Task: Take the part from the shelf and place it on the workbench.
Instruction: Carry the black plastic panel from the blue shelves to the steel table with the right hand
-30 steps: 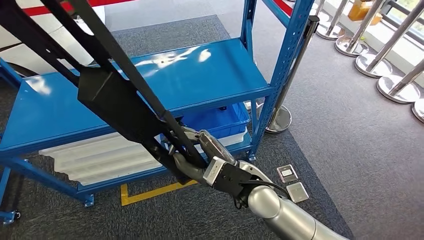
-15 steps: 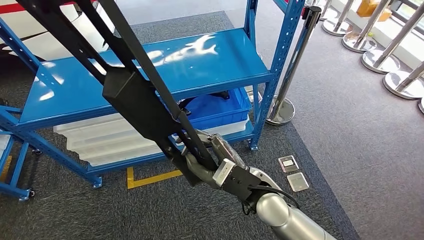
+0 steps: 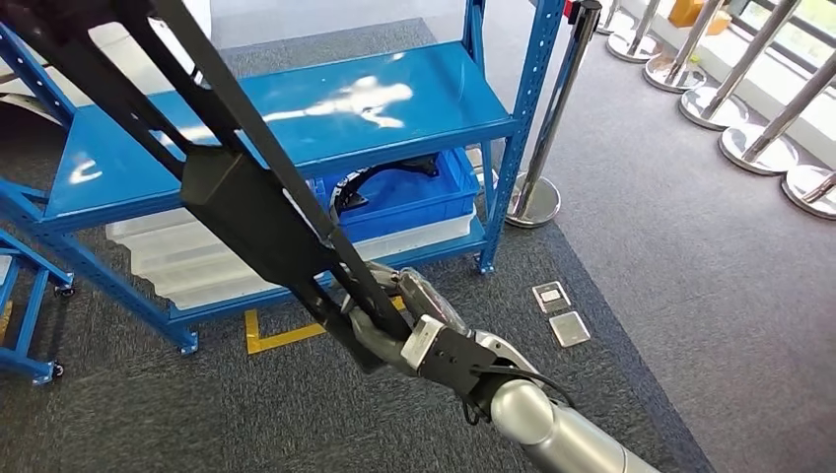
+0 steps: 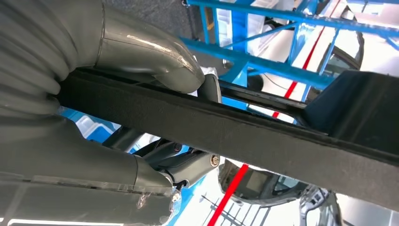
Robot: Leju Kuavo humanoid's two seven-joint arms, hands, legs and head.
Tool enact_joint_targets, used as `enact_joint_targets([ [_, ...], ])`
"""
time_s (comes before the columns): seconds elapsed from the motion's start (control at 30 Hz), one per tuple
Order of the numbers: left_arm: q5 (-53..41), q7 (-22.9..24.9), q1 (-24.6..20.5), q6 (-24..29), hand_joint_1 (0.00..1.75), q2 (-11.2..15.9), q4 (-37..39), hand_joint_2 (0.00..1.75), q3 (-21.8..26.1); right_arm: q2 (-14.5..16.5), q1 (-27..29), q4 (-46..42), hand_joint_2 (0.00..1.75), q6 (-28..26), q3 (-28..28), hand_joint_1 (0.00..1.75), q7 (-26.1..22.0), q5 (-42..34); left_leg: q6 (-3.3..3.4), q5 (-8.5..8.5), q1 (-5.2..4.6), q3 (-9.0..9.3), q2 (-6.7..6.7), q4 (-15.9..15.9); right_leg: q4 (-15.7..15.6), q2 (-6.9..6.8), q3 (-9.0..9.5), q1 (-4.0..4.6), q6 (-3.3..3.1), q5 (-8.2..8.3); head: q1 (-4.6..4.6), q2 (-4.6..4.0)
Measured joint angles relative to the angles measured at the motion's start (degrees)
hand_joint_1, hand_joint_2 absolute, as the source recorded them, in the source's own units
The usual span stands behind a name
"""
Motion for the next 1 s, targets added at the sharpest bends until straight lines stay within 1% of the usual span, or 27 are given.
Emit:
enact_joint_targets([
  [0.03,0.0,0.0,0.0,0.0,0.0,0.0,0.0,1.75,-0.1,0.0,0.0,0.0,1.75,0.0,0.0,1.75,0.0,0.0,0.37,0.83,0.08,-0.87,0.13,-0.2,2.2,0.1,-0.74,0.02,0.17,-2.73,0.33,0.0],
  [0.1,0.0,0.0,0.0,0.0,0.0,0.0,0.0,1.75,-0.2,0.0,0.1,0.0,1.75,0.0,0.0,1.75,0.0,0.0,0.79,2.26,-0.12,-2.85,0.2,0.0,9.1,0.16,-2.25,0.02,0.34,-8.57,1.14,0.0],
  [0.13,0.0,0.0,0.0,0.0,0.0,0.0,0.0,1.75,-0.3,0.0,0.1,0.0,1.75,0.0,0.0,1.75,0.0,0.0,0.79,2.96,-0.2,-3.76,0.23,0.1,12.6,0.16,-2.65,0.03,0.39,-9.82,1.45,0.0],
  [0.17,0.0,0.0,0.0,0.0,0.0,0.0,0.0,1.75,-0.3,0.0,0.1,0.0,1.75,0.0,0.0,1.75,0.0,0.0,0.77,3.65,-0.25,-4.75,0.28,0.3,14.9,0.16,-2.48,0.02,0.4,-9.5,1.72,0.0],
  [0.2,0.0,0.0,0.0,0.0,0.0,0.0,0.0,1.75,-0.3,0.0,0.1,0.0,1.75,0.0,0.0,1.75,0.0,0.0,0.69,4.32,-0.28,-5.79,0.31,0.6,15.5,0.16,-1.52,0.02,0.39,-8.02,1.96,0.0],
  [0.23,0.0,0.0,0.0,0.0,0.0,0.0,0.0,1.75,-0.4,0.0,0.1,0.0,1.75,0.0,0.0,1.75,0.0,0.0,0.55,4.9,-0.28,-6.77,0.33,1.0,13.9,0.15,0.46,0.02,0.33,-6.21,2.2,0.0],
  [0.27,0.0,0.0,0.0,0.0,0.0,0.0,0.0,1.75,-0.4,0.0,0.1,0.0,1.75,0.0,0.0,1.75,0.0,0.0,0.36,5.4,-0.29,-7.76,0.33,1.5,10.5,0.14,3.23,0.03,0.19,-5.33,2.46,0.0],
  [0.3,0.0,0.0,0.0,0.0,0.0,0.0,0.0,1.75,-0.4,0.0,0.1,0.0,1.75,0.0,0.0,1.75,0.0,0.0,0.12,5.81,-0.35,-8.52,0.31,2.0,6.2,0.14,6.24,0.1,-0.06,-5.56,2.7,0.0],
  [0.33,0.0,0.0,0.0,0.0,0.0,0.0,0.0,1.75,-0.4,0.0,0.0,0.0,1.75,0.0,0.0,1.75,0.0,0.0,-0.15,6.22,-0.42,-9.06,0.31,2.4,2.4,0.16,8.65,0.18,-0.37,-6.5,2.84,0.0],
  [0.37,-0.1,0.0,0.0,0.0,0.0,0.0,0.0,1.75,-0.4,0.0,0.0,-0.1,1.75,0.0,0.0,1.75,0.0,0.0,-0.44,6.67,-0.45,-9.41,0.31,2.6,-0.1,0.19,10.06,0.27,-0.72,-7.58,2.87,0.0],
  [0.4,-0.1,0.0,0.0,0.0,0.0,0.0,0.0,1.75,-0.4,0.0,0.0,-0.1,1.75,0.0,-0.1,1.75,0.0,0.0,-0.75,7.19,-0.46,-9.6,0.31,2.7,-1.3,0.23,10.53,0.4,-1.09,-7.98,2.82,0.0],
  [0.43,-0.1,0.0,0.0,0.0,0.0,0.0,0.0,1.75,-0.4,-0.1,0.1,-0.1,1.75,0.0,-0.1,1.75,0.0,0.0,-1.08,7.64,-0.44,-9.82,0.26,2.6,-1.5,0.21,10.26,0.35,-1.46,-7.74,2.73,0.0],
  [0.47,-0.1,0.0,0.0,0.0,0.0,0.0,0.0,1.75,-0.4,-0.1,0.1,-0.1,1.75,0.0,-0.1,1.75,0.0,0.0,-1.44,7.34,-0.36,-10.16,0.13,2.9,-1.5,0.14,9.78,0.28,-1.86,-7.2,2.7,0.0],
  [0.5,-0.1,0.0,0.1,0.0,0.0,0.0,0.0,1.75,-0.5,0.0,0.1,-0.1,1.75,0.0,-0.1,1.75,0.0,0.0,-1.81,5.92,-0.29,-10.71,0.01,4.0,-1.6,0.07,9.17,0.2,-2.31,-6.52,2.57,0.0],
  [0.53,-0.1,0.0,0.1,0.0,0.0,0.0,0.1,1.75,-0.5,0.0,0.1,-0.1,1.75,0.0,-0.1,1.75,0.0,0.0,-2.15,3.44,-0.18,-11.47,-0.12,6.1,-1.7,-0.02,8.43,0.08,-2.65,-5.79,2.28,0.0],
  [0.6,-0.1,0.0,0.1,0.0,0.0,0.0,0.1,1.75,-0.6,0.0,0.1,-0.1,1.75,0.1,-0.1,1.75,0.0,0.0,-2.69,-2.57,0.09,-13.07,-0.19,13.0,-1.6,-0.06,6.67,0.1,-2.98,-4.37,1.53,0.0],
  [0.63,-0.1,0.1,0.1,0.0,0.0,0.0,0.1,1.75,-0.6,0.0,0.1,-0.1,1.75,0.1,-0.1,1.75,0.0,0.0,-2.85,-4.18,0.19,-13.47,-0.18,16.4,-1.5,-0.07,5.74,0.11,-2.94,-3.68,1.18,0.0],
  [0.67,-0.1,0.1,0.1,-0.1,0.0,0.0,0.1,1.75,-0.6,0.0,0.1,-0.1,1.75,0.1,-0.1,1.75,0.0,0.0,-2.94,-4.38,0.25,-13.26,-0.18,18.7,-1.4,-0.08,4.78,0.13,-2.89,-3.0,0.99,0.0],
  [0.7,-0.1,0.1,0.1,-0.1,0.0,0.0,0.1,1.75,-0.7,0.0,0.1,-0.1,1.75,0.1,-0.1,1.75,0.0,0.0,-2.93,-3.3,0.29,-12.23,-0.18,19.2,-1.3,-0.09,3.82,0.13,-2.82,-2.36,0.78,0.0],
  [0.73,-0.1,0.1,0.0,-0.1,0.0,0.0,0.1,1.75,-0.7,0.0,0.1,-0.1,1.75,0.1,-0.1,1.75,0.0,0.0,-2.82,-1.65,0.31,-10.25,-0.2,17.7,-1.2,-0.08,2.92,0.13,-2.71,-1.73,0.55,0.0],
  [0.77,-0.1,0.1,0.0,-0.2,0.0,0.0,0.1,1.75,-0.7,0.0,0.1,-0.1,1.75,0.1,-0.1,1.75,0.0,0.1,-2.61,-0.37,0.3,-7.35,-0.25,14.5,-1.1,-0.06,2.15,0.13,-2.55,-1.08,0.34,0.0],
  [0.8,-0.2,0.2,-0.1,-0.2,0.0,0.0,0.1,1.75,-0.7,0.0,0.1,-0.1,1.75,0.1,-0.1,1.75,0.0,0.2,-2.3,-0.24,0.21,-4.04,-0.34,10.0,-1.1,-0.03,1.52,0.18,-2.29,-0.48,0.1,0.0],
  [0.83,-0.3,0.2,-0.2,-0.2,0.0,0.0,0.1,1.75,-0.7,0.1,0.1,-0.1,1.75,0.1,-0.1,1.75,-0.1,0.3,-2.03,-0.78,0.1,-1.21,-0.4,5.8,-1.1,-0.03,1.12,0.21,-1.96,0.13,-0.03,0.0],
  [0.87,-0.3,0.3,-0.3,-0.2,0.0,0.0,0.1,1.75,-0.7,0.1,0.1,-0.1,1.75,0.2,0.0,1.75,-0.1,0.6,-1.73,-1.51,-0.08,0.6,-0.46,2.7,-1.2,-0.06,0.95,0.18,-1.6,0.69,-0.04,0.0],
  [0.9,-0.4,0.3,-0.4,-0.2,0.0,0.0,0.1,1.75,-0.7,0.1,0.0,-0.1,1.75,0.2,0.0,1.75,-0.1,0.8,-1.47,-2.07,-0.25,1.2,-0.47,0.9,-1.5,-0.14,0.88,0.12,-1.21,1.2,-0.13,0.0],
  [0.97,-0.2,0.3,-0.3,-0.2,0.0,0.0,0.1,1.75,-0.7,0.2,0.0,-0.1,1.75,0.4,0.0,1.75,0.0,1.5,-0.77,-1.26,-0.27,0.53,-0.43,0.1,-1.8,-0.36,0.81,-0.06,-0.43,1.77,-0.11,0.0],
  [1.0,-0.1,0.3,-0.2,-0.3,0.0,0.0,0.1,1.75,-0.7,0.2,-0.1,-0.1,1.75,0.4,0.0,1.75,0.0,1.9,-0.3,-0.71,-0.18,0.09,-0.48,-0.2,-1.1,-0.39,0.46,-0.08,-0.14,0.86,-0.07,0.0],
])
